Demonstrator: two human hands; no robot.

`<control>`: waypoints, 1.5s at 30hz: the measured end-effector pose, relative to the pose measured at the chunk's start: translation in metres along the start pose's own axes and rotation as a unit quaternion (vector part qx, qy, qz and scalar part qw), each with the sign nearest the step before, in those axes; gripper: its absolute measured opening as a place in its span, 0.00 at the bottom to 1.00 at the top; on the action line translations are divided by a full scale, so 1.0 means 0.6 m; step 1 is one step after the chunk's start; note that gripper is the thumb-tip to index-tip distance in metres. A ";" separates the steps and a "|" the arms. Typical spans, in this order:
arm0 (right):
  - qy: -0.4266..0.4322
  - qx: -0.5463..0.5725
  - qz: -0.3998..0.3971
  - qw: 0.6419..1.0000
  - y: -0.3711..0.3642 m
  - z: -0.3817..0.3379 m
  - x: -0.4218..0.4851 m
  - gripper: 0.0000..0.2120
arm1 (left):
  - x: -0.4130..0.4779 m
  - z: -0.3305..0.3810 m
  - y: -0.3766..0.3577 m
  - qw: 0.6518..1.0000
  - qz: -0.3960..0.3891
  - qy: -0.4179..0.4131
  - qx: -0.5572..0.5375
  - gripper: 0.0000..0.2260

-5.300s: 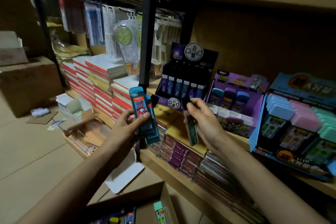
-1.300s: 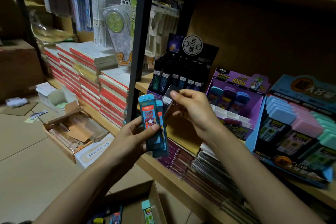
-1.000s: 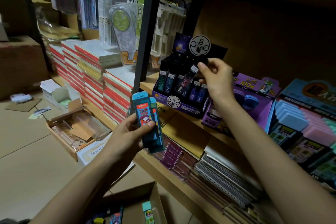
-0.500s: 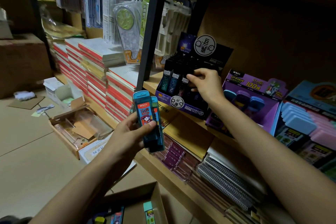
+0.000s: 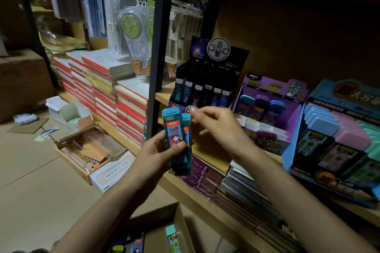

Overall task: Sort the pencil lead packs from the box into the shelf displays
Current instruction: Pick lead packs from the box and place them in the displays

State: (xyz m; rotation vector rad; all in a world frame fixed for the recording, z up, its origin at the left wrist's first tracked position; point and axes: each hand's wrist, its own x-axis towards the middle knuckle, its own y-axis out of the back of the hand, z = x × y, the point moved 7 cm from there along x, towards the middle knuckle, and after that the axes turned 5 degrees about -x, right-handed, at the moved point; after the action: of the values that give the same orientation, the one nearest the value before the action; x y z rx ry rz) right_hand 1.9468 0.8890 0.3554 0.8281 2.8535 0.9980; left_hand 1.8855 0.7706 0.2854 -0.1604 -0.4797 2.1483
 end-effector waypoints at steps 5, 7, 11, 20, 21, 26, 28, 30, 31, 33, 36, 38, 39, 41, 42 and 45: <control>-0.022 0.070 0.051 0.996 0.010 0.029 -0.041 0.03 | -0.001 -0.020 -0.037 0.997 -0.046 0.000 0.059 0.18; -0.044 0.103 0.074 0.991 0.022 0.045 -0.056 0.05 | -0.001 -0.026 -0.054 0.994 -0.066 0.001 0.082 0.17; -0.039 0.137 0.133 0.981 0.073 0.057 -0.080 0.08 | 0.000 -0.036 -0.074 0.987 -0.093 0.012 0.132 0.15; 0.036 0.086 0.331 0.939 0.267 0.044 -0.055 0.07 | 0.015 -0.027 -0.030 0.989 0.008 0.011 0.144 0.13; 0.040 0.063 0.336 0.939 0.271 0.045 -0.045 0.07 | 0.016 -0.028 -0.028 0.990 0.011 0.011 0.138 0.12; 0.099 -0.025 0.338 0.935 0.261 0.044 -0.005 0.06 | 0.015 -0.036 -0.033 0.992 -0.004 0.015 0.128 0.11; 0.111 -0.058 0.329 0.936 0.250 0.050 0.005 0.06 | 0.017 -0.039 -0.031 0.992 0.006 0.023 0.121 0.13; 0.109 -0.113 0.324 0.933 0.241 0.059 0.014 0.07 | 0.020 -0.042 -0.027 0.992 0.020 0.027 0.119 0.13; 0.110 -0.155 0.328 0.925 0.238 0.062 0.018 0.08 | 0.021 -0.043 -0.024 0.992 0.026 0.028 0.119 0.13; 0.116 -0.222 0.341 0.906 0.235 0.063 0.024 0.10 | 0.023 -0.045 -0.023 0.992 0.034 0.032 0.120 0.13; 0.111 -0.251 0.346 0.897 0.230 0.067 0.031 0.11 | 0.024 -0.045 -0.024 0.992 0.036 0.025 0.119 0.12; 0.100 -0.295 0.344 0.886 0.226 0.074 0.034 0.10 | 0.024 -0.044 -0.025 0.992 0.032 0.025 0.122 0.12; 0.092 -0.321 0.342 0.878 0.224 0.079 0.036 0.09 | 0.024 -0.043 -0.026 0.992 0.028 0.026 0.124 0.14; 0.073 -0.362 0.332 0.868 0.220 0.086 0.040 0.10 | 0.023 -0.043 -0.026 0.991 0.025 0.025 0.128 0.16; 0.063 -0.375 0.321 0.868 0.219 0.088 0.042 0.12 | 0.022 -0.042 -0.027 0.991 0.025 0.023 0.128 0.16; 0.045 -0.391 0.274 0.877 0.220 0.092 0.044 0.16 | 0.023 -0.032 -0.034 0.990 0.007 0.003 0.142 0.15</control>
State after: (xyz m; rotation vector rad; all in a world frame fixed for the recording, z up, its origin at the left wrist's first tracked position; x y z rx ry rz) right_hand 1.9969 1.0203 0.3927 1.4831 1.9185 2.0659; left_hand 1.8984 0.7975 0.2767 -0.0110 -0.1659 2.2025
